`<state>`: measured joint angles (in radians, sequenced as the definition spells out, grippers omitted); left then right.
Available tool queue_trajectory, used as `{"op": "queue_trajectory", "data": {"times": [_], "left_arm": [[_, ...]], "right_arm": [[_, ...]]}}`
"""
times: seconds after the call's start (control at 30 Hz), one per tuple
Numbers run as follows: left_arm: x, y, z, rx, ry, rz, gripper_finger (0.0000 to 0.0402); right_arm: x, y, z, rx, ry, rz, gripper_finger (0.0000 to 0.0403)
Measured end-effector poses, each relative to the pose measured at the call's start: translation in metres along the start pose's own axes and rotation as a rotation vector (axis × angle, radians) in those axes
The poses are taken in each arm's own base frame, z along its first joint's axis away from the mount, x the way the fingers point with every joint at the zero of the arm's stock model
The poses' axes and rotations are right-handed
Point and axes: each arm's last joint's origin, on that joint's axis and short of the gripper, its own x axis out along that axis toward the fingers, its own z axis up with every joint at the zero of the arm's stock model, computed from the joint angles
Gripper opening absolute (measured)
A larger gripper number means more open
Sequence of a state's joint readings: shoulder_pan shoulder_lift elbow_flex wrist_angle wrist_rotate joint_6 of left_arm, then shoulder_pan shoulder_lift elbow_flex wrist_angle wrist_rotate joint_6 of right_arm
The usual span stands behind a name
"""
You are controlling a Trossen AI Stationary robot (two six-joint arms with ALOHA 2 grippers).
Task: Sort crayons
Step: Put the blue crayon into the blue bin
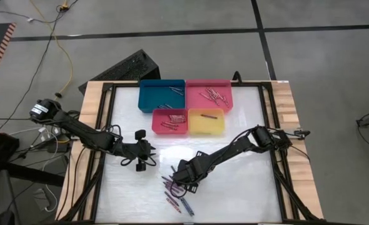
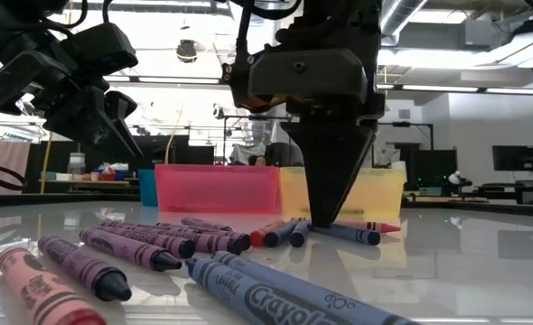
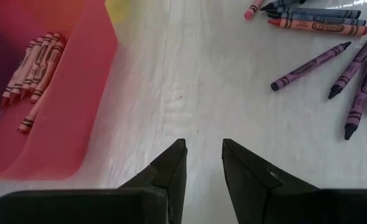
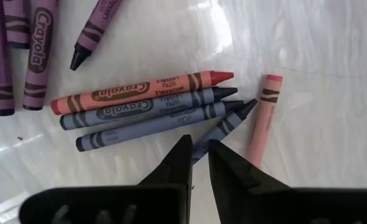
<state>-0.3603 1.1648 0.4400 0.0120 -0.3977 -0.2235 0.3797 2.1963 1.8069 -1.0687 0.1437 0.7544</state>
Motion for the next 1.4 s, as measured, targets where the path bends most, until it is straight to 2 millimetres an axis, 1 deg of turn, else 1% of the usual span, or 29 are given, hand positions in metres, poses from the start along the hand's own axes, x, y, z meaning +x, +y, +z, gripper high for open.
{"op": "queue_trajectory", "data": {"times": [0.2, 0.43, 0.5, 0.9, 1.17, 1.4], "left_arm": [[0.000, 0.000, 0.000, -0.001, 0.000, 0.000, 0.0094], [0.000, 0.000, 0.000, -0.005, 0.000, 0.000, 0.0094], [0.000, 0.000, 0.000, -0.005, 0.000, 0.000, 0.0094], [0.000, 0.000, 0.000, -0.007, 0.000, 0.000, 0.0094], [0.000, -0.001, 0.000, -0.010, 0.003, -0.018, 0.0094], [0.000, -0.001, 0.000, -0.010, 0.003, -0.023, 0.0094]], "right_arm": [[0.000, 0.000, -0.001, 0.021, -0.006, -0.015, 0.0065], [0.000, 0.001, -0.008, 0.173, 0.058, -0.023, 0.0065], [0.000, 0.002, -0.009, 0.193, 0.063, -0.018, 0.0065], [0.000, 0.003, -0.009, 0.137, 0.018, -0.046, 0.0065], [0.017, 0.004, -0.012, 0.144, -0.016, 0.010, 0.0065], [0.016, 0.003, -0.013, 0.144, -0.006, 0.017, 0.0063]]}}
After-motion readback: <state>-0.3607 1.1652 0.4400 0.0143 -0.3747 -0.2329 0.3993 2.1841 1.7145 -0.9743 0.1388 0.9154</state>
